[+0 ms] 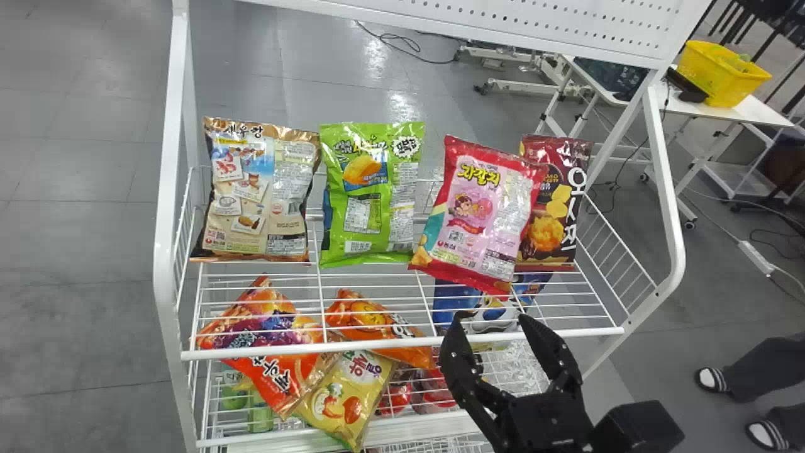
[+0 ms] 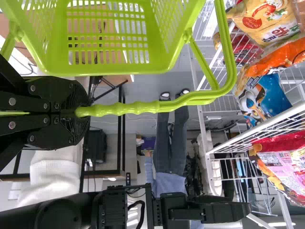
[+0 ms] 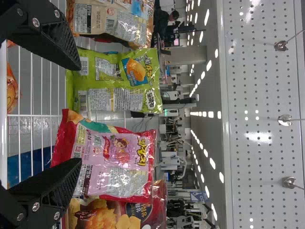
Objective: Hold basket handle with left hand then pick Gkobukchip with right hand and place into basket
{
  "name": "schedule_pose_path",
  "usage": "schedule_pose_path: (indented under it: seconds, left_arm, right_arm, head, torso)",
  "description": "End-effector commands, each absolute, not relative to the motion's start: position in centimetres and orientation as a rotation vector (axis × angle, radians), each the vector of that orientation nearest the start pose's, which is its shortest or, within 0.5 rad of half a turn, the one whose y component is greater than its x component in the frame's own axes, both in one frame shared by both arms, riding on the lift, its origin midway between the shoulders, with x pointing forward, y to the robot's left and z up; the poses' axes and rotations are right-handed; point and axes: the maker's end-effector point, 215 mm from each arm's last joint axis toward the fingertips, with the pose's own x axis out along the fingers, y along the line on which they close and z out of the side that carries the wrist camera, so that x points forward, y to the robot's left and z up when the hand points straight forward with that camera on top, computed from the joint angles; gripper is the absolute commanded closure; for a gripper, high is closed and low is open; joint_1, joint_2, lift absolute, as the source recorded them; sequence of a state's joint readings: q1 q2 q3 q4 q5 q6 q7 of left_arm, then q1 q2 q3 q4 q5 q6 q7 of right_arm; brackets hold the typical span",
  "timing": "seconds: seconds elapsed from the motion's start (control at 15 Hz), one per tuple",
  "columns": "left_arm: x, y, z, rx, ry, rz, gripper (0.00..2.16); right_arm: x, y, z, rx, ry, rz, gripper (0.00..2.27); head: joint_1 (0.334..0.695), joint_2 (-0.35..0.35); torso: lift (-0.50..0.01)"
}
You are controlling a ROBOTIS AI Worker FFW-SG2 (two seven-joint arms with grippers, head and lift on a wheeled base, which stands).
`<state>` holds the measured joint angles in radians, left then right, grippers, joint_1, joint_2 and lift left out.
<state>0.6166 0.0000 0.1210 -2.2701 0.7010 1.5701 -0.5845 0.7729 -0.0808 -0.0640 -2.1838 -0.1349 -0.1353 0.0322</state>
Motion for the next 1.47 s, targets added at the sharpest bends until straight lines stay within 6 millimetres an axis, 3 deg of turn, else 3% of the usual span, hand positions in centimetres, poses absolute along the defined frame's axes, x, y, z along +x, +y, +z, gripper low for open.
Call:
schedule_pose_path:
  seconds: [0.0,0.13,0.33,0.47,0.73,1.0,1.13,1.4]
  left_arm:
    - [15.0,0.7,-43.2,-0.949,1.229,-0.903,1.97]
    - [15.1,0.6,-43.1,-0.95,1.227,-0.906,1.97]
    - [15.3,1.0,-43.3,-0.947,1.227,-0.894,1.97]
    - [15.7,1.0,-43.7,-0.939,1.229,-0.887,1.97]
    - [15.5,1.1,-44.5,-0.925,1.248,-0.87,1.97]
    - [15.6,1.0,-44.8,-0.897,1.255,-0.861,1.97]
    - [16.2,0.4,-45.1,-0.888,1.261,-0.874,1.97]
    - [16.3,0.4,-45.2,-0.889,1.261,-0.875,1.97]
  right_arm:
    - [37.1,-25.6,-32.8,0.035,0.014,0.022,0.14]
    - [38.6,-25.5,-32.9,0.042,0.002,0.022,0.14]
    - [42.4,-25.1,-34.2,0.043,0.019,0.019,0.14]
    - [44.4,-24.9,-33.8,0.03,0.005,0.012,0.14]
    - [50.5,-25.0,-34.3,0.034,0.018,0.009,0.14]
    - [55.9,-23.6,-34.9,0.039,0.031,0.03,0.14]
    - [56.9,-23.3,-35.5,0.023,0.067,0.039,0.14]
    - [58.9,-21.5,-35.0,0.027,0.064,0.062,0.14]
  head:
    - [0.695,-0.35]
    - [0.695,-0.35]
    - [0.695,-0.35]
    - [0.695,-0.35]
    - [0.695,-0.35]
    - [0.695,-0.35]
    - [0.695,-0.35]
    - [0.695,-0.337]
  torso:
    - [-0.032]
    - [-0.032]
    - [-0.032]
    - [-0.032]
    - [-0.032]
    - [-0.032]
    - [-0.032]
    - [-0.032]
